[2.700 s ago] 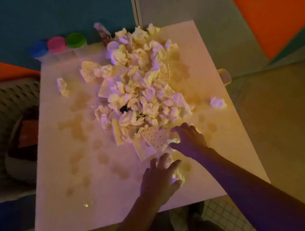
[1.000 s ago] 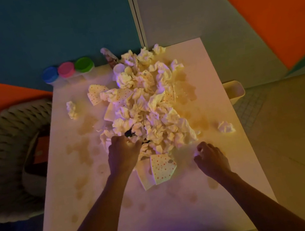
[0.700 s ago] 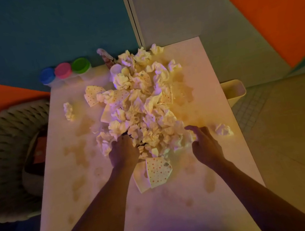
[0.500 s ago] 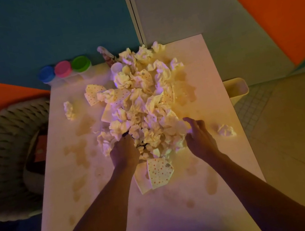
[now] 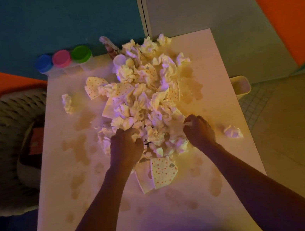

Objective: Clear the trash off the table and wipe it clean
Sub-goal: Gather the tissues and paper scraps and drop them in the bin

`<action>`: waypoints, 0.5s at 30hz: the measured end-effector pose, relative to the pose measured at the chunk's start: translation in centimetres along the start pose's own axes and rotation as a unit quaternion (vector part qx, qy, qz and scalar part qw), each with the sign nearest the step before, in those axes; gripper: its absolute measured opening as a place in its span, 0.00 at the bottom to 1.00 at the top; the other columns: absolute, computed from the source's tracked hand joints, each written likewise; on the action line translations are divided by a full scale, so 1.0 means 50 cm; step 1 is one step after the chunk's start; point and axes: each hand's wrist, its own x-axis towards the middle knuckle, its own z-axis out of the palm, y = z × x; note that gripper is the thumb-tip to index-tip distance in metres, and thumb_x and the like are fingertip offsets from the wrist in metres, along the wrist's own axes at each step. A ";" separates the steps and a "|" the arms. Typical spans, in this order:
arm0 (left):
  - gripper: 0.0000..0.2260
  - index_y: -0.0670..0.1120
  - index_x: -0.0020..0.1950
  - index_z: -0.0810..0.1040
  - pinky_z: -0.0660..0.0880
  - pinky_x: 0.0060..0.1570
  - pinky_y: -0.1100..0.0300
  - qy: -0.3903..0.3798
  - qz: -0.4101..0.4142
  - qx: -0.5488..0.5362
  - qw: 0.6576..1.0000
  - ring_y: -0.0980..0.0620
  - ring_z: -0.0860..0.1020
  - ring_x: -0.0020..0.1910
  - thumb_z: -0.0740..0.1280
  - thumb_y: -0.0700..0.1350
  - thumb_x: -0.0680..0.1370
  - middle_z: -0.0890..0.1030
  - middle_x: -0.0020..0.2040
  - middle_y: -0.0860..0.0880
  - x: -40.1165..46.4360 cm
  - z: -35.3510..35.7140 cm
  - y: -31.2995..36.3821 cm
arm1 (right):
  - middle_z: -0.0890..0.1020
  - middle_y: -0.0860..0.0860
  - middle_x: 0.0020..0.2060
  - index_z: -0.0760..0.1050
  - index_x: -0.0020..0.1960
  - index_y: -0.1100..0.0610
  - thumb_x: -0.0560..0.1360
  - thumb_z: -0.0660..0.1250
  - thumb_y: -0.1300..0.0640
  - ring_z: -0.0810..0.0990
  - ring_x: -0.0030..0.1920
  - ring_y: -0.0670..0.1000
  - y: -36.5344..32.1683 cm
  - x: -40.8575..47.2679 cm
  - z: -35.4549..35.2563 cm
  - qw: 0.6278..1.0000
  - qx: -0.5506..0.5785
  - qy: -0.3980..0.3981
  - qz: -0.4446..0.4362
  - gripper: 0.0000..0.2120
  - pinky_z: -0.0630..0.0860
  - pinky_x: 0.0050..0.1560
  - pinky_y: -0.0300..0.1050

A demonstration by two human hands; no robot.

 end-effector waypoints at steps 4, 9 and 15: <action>0.05 0.49 0.49 0.82 0.76 0.46 0.53 0.007 0.027 -0.020 0.999 0.40 0.79 0.45 0.67 0.45 0.75 0.75 0.50 0.45 -0.008 0.008 0.035 | 0.81 0.60 0.51 0.75 0.55 0.57 0.74 0.63 0.57 0.77 0.52 0.64 -0.001 0.004 -0.007 0.998 0.056 0.018 0.002 0.11 0.74 0.49 0.53; 0.15 0.44 0.53 0.80 0.75 0.48 0.51 0.003 0.063 0.050 0.997 0.37 0.78 0.48 0.68 0.54 0.74 0.72 0.57 0.44 0.007 0.053 0.073 | 0.80 0.59 0.47 0.75 0.53 0.62 0.74 0.64 0.61 0.76 0.49 0.61 0.001 -0.001 -0.043 0.989 0.132 0.059 0.022 0.08 0.63 0.40 0.47; 0.23 0.47 0.62 0.75 0.76 0.48 0.50 -0.035 0.091 0.240 0.966 0.41 0.78 0.55 0.69 0.60 0.74 0.74 0.65 0.47 0.024 0.101 0.074 | 0.76 0.54 0.41 0.77 0.47 0.58 0.67 0.63 0.58 0.71 0.41 0.53 0.016 -0.014 -0.072 0.981 0.154 0.114 0.019 0.10 0.58 0.38 0.44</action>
